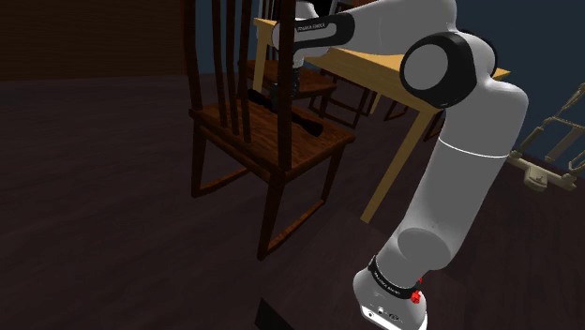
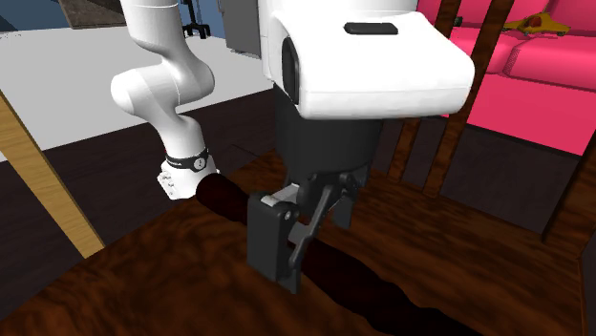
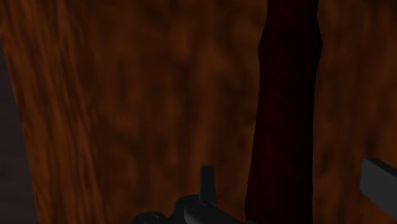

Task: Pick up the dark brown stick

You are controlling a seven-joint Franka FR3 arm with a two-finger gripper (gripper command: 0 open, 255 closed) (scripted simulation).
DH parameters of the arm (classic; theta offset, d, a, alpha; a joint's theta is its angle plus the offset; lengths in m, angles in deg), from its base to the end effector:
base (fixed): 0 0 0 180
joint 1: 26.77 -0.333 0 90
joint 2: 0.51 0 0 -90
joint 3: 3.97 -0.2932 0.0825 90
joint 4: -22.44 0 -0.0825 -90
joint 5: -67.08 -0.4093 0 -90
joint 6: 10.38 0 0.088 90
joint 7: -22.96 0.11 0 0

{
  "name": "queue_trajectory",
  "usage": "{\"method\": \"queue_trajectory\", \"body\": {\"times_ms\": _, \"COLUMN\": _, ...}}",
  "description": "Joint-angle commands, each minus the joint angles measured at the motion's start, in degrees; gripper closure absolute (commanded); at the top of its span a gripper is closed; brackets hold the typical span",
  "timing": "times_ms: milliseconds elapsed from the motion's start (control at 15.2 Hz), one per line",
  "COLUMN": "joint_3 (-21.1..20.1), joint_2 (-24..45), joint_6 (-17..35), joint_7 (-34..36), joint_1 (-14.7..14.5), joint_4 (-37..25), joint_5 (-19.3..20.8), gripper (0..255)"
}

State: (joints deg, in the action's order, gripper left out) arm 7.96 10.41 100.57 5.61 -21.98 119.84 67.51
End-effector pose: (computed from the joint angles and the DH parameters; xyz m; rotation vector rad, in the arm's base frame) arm 0.6182 -0.1789 0.4516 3.0823 0.0280 0.0528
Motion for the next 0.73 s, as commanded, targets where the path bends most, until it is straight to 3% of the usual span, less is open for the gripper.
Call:
{"method": "queue_trajectory", "body": {"times_ms": 0, "joint_3": 0.0, "joint_2": 0.3, "joint_6": 1.6, "joint_7": 0.0, "joint_1": 0.0, "joint_4": 1.3, "joint_5": -0.1, "gripper": 0}}
{"method": "queue_trajectory", "body": {"times_ms": 132, "joint_3": 0.0, "joint_2": 0.4, "joint_6": 2.0, "joint_7": 0.0, "joint_1": 0.0, "joint_4": 1.6, "joint_5": -0.1, "gripper": 0}}
{"method": "queue_trajectory", "body": {"times_ms": 198, "joint_3": 0.0, "joint_2": 0.3, "joint_6": 2.0, "joint_7": 0.0, "joint_1": 0.0, "joint_4": 1.7, "joint_5": -0.1, "gripper": 255}}
{"method": "queue_trajectory", "body": {"times_ms": 660, "joint_3": 0.0, "joint_2": 0.3, "joint_6": 2.0, "joint_7": 0.0, "joint_1": 0.0, "joint_4": 1.6, "joint_5": -0.1, "gripper": 255}}
